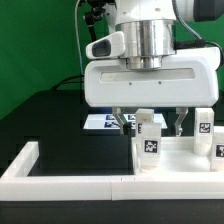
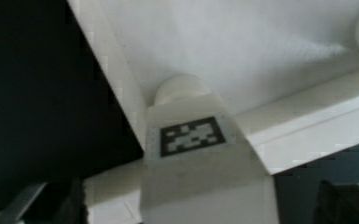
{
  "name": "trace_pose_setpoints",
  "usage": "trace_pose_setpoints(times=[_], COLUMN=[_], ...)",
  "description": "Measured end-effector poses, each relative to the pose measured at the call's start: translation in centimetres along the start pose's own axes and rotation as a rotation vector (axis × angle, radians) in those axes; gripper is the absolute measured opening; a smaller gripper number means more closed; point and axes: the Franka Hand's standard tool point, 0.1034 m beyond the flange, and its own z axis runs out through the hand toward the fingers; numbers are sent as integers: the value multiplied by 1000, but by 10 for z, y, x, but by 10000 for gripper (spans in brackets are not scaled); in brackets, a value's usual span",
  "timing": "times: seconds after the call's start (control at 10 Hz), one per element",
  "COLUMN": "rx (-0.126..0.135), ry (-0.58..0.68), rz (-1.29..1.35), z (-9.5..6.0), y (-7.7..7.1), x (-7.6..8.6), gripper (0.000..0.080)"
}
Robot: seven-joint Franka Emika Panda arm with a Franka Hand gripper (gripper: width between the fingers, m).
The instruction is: Assemble square table
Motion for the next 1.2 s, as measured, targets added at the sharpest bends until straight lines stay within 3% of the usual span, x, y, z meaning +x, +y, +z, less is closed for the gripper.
trace_pose_setpoints(times=[0.3, 0.6, 0.7, 0.9, 1.1, 1.2], rx=[1, 9, 25, 23, 73, 73], ry=[-1, -6, -23, -37, -51, -54], rz=[130, 390, 587, 928, 1232, 1278], z=[1, 0, -2, 2, 3, 3], y=[0, 1, 3, 0, 1, 0], x=[0, 1, 2, -1, -1, -1], gripper=[289, 289, 289, 289, 291, 291])
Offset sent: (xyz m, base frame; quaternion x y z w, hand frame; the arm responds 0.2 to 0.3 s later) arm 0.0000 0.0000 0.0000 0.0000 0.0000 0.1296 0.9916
